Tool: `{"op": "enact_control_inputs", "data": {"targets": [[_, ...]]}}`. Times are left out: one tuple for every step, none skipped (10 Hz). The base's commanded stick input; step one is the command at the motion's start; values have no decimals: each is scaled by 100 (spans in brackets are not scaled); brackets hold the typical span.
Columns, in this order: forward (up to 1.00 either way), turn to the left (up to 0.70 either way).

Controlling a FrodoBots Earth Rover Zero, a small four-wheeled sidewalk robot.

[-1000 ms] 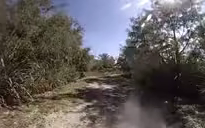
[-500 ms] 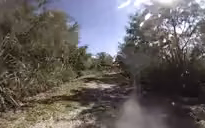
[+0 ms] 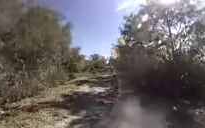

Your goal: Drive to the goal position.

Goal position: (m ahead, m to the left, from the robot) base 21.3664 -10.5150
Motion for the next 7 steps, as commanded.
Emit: {"op": "enact_control_inputs", "data": {"targets": [[50, -16], [50, -8], [50, 0], [50, 0], [50, 0], [50, 0], [62, 0]]}}
